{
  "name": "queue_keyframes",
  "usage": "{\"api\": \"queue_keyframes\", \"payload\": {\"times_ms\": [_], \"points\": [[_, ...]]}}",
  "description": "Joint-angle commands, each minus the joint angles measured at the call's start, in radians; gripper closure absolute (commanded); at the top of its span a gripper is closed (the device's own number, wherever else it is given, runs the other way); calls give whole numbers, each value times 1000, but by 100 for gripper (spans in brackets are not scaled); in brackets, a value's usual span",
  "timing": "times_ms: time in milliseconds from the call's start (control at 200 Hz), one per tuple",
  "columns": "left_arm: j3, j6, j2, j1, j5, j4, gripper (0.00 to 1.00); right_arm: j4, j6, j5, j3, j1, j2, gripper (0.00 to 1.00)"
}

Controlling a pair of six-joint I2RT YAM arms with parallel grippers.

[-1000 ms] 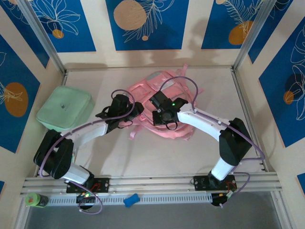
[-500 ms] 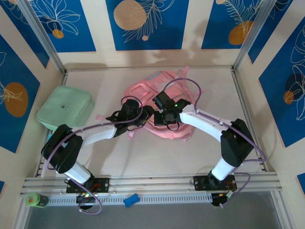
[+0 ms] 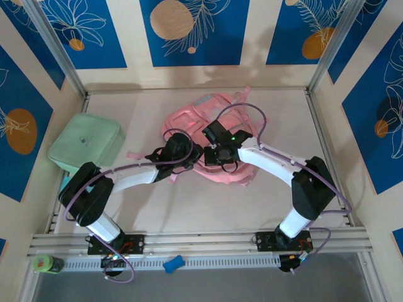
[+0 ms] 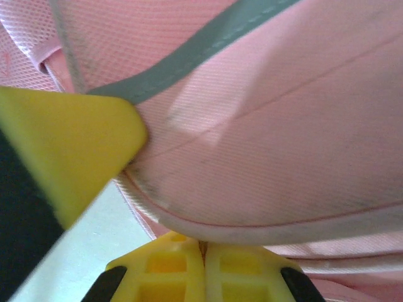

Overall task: Pack the student bag
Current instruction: Zip the student bag at the center of the table.

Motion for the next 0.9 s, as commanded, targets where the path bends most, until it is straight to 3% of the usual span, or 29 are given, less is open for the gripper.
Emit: {"api": "queue_keyframes", "payload": {"times_ms": [0,250,365,515,585,730,895], "points": [[-46,129,-39,80,-78,-135,100,-114,-33,32,-4,-54,-80,100],[-33,392,-126,214,-13,-319,100,-164,-139,-2,-43,-206,-111,100],[-5,480,-159,267,-6,-401,100,-185,-155,-6,-23,-230,-85,100],[10,580,-174,378,76,-422,100,-187,-172,23,-27,-157,-86,100],[52,641,-137,436,151,-443,100,-175,-171,5,-31,-92,-79,100],[131,736,-64,508,194,-444,100,-124,-134,-43,0,56,-46,100],[215,854,-23,535,180,-470,100,-153,-96,18,26,40,-8,100]]}}
